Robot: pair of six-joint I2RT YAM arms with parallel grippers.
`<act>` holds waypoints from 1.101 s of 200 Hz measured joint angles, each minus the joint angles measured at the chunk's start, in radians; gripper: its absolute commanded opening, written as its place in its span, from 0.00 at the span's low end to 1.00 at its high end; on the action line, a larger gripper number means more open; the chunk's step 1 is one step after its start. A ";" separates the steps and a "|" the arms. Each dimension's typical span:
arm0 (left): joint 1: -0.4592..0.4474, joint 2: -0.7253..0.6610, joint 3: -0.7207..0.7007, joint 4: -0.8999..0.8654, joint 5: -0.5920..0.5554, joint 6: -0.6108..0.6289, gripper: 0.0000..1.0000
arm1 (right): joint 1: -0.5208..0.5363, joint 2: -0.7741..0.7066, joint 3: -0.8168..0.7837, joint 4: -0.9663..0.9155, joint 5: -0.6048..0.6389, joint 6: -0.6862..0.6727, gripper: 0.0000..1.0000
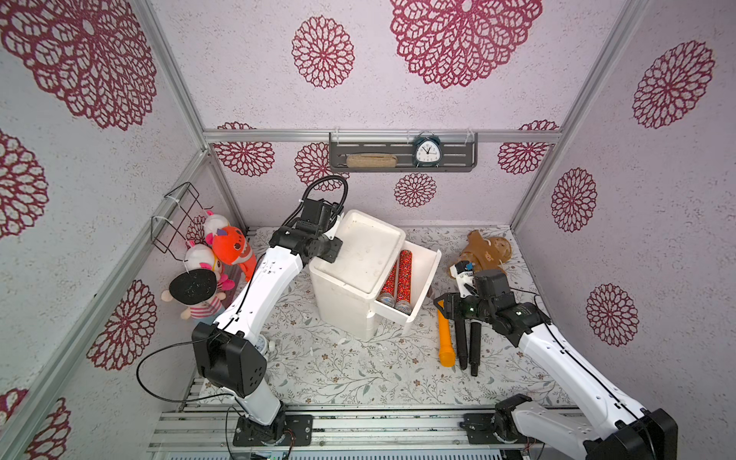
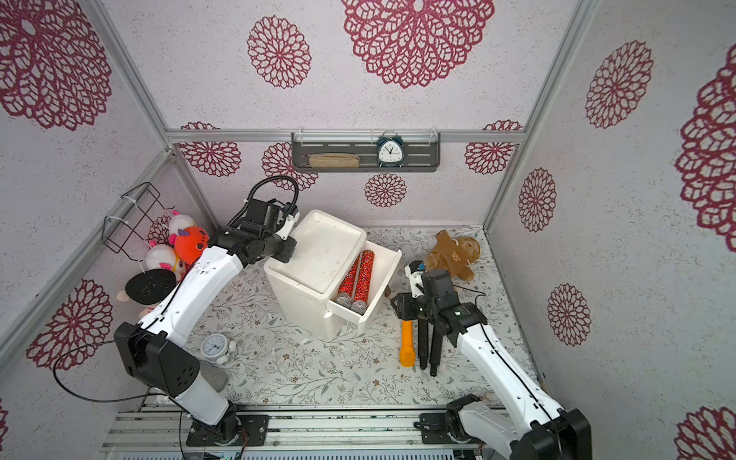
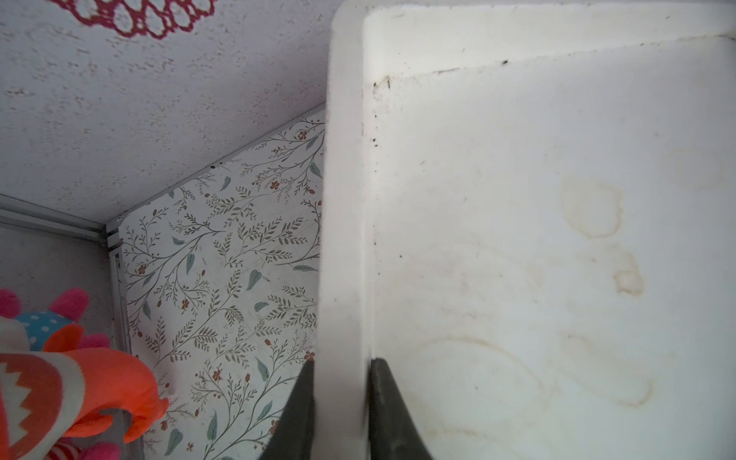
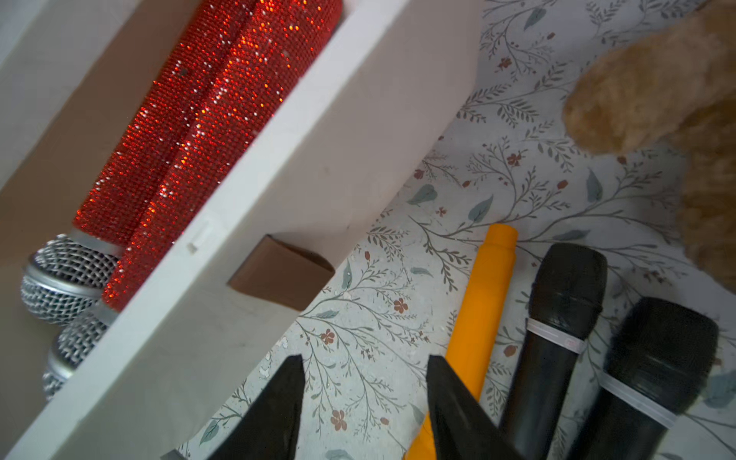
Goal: Take the microphone out of the drawer
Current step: Open the drawer in the storage box.
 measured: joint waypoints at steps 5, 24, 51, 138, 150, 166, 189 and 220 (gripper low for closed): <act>0.000 0.000 0.000 0.000 0.000 0.000 0.01 | 0.000 0.000 0.012 -0.015 0.003 -0.005 0.65; 0.000 0.001 0.001 -0.001 0.001 0.000 0.01 | -0.001 0.002 0.068 -0.058 0.013 -0.020 0.74; 0.000 0.001 0.002 -0.001 0.001 0.000 0.01 | -0.001 0.026 0.166 -0.103 0.025 -0.040 0.80; 0.000 0.001 0.002 -0.001 0.002 -0.003 0.01 | 0.064 0.192 0.387 -0.191 0.050 -0.074 0.99; 0.000 0.001 0.002 -0.001 0.003 -0.003 0.01 | 0.084 0.219 0.422 -0.203 0.058 -0.074 0.99; 0.000 0.001 0.002 -0.001 0.004 -0.004 0.01 | 0.113 0.261 0.478 -0.222 0.083 -0.074 0.98; 0.000 0.001 0.002 -0.001 0.005 -0.005 0.01 | 0.141 0.328 0.563 -0.256 0.119 -0.071 0.91; 0.000 0.001 0.002 -0.001 0.006 -0.007 0.01 | 0.167 0.422 0.655 -0.296 0.166 -0.072 0.72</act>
